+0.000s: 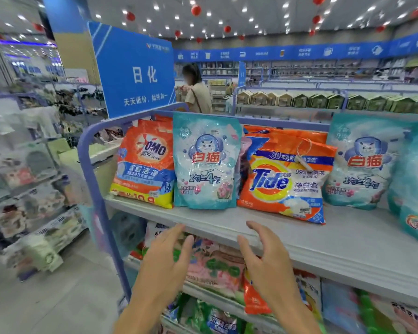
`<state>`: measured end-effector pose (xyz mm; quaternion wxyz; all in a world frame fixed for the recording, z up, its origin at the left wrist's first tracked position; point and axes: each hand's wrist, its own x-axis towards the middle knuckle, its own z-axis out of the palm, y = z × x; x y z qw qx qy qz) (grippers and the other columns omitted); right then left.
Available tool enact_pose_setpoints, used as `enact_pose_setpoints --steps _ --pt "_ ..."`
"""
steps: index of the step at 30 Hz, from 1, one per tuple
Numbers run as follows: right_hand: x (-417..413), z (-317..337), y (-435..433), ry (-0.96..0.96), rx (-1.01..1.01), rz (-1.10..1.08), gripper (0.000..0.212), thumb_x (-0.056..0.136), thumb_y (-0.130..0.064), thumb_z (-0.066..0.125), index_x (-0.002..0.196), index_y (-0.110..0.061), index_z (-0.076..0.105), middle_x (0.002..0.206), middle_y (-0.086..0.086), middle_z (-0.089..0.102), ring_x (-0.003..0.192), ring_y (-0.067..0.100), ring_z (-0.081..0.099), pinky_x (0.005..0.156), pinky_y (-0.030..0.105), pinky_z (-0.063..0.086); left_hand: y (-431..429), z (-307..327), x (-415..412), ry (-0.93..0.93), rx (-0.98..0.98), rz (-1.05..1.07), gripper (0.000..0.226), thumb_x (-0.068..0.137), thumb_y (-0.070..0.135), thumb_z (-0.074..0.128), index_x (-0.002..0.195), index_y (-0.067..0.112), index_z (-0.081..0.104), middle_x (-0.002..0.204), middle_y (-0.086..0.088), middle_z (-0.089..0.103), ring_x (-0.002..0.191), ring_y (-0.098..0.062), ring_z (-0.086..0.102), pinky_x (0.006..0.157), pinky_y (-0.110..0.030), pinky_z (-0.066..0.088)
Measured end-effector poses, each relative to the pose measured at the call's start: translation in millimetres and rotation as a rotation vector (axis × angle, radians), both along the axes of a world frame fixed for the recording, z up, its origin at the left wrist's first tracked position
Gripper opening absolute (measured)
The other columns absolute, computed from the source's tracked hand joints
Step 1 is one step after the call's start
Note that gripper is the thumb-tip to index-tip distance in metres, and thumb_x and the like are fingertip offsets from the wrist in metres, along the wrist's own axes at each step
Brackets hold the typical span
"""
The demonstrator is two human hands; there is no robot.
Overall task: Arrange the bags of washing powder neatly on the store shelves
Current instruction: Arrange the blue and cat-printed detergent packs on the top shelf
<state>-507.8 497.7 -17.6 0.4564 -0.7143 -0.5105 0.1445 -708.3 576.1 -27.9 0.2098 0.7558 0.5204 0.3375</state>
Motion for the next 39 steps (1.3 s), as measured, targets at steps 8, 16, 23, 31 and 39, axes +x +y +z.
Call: enact_pose_setpoints --steps 8,16,23,31,39 --pt "-13.6 15.3 138.1 0.092 0.068 -0.047 0.059 0.092 -0.048 0.068 0.144 -0.033 0.044 0.138 -0.018 0.051 0.128 0.004 0.050 0.110 0.036 0.045 120.6 23.2 -2.3 -0.099 0.020 -0.090 0.073 0.097 0.058 0.052 0.158 0.025 0.029 0.157 0.008 0.040 0.143 -0.010 0.037 0.116 -0.032 0.030" --pt "-0.2 8.4 203.3 0.118 -0.041 -0.228 0.112 0.065 -0.052 0.091 0.153 -0.015 0.032 0.144 0.004 0.039 0.137 0.022 0.040 0.116 0.046 0.039 196.8 25.5 38.0 -0.292 -0.111 -0.175 0.081 0.083 0.066 0.067 0.149 0.031 0.035 0.143 0.008 0.052 0.130 -0.014 0.052 0.108 -0.045 0.047" --pt "12.0 15.6 207.9 0.420 0.023 -0.136 0.068 0.056 -0.015 0.100 0.109 -0.027 0.059 0.112 -0.005 0.074 0.093 0.004 0.072 0.076 0.024 0.059 210.4 21.7 53.8 -0.582 -0.145 -0.093 0.092 0.071 0.016 0.092 0.140 0.024 0.031 0.130 0.001 0.056 0.118 -0.017 0.060 0.098 -0.036 0.050" --pt "22.0 28.6 166.8 0.601 0.186 -0.089 0.027 0.076 -0.006 0.088 0.092 -0.021 0.072 0.088 -0.001 0.079 0.077 0.015 0.076 0.062 0.024 0.059 190.1 18.1 64.5 -0.961 -0.419 -0.226 0.048 0.074 0.036 0.082 0.118 0.023 0.068 0.110 -0.005 0.077 0.093 -0.023 0.076 0.078 -0.043 0.060" --pt "58.2 36.8 80.2 0.654 0.327 -0.156 0.018 0.084 -0.009 0.082 0.101 -0.011 0.074 0.092 0.008 0.079 0.075 0.020 0.072 0.059 0.029 0.058 119.1 64.6 125.6 -1.098 -0.431 -0.338 0.026 0.093 0.041 0.064 0.109 0.023 0.074 0.098 0.003 0.080 0.086 -0.015 0.077 0.060 -0.028 0.061"
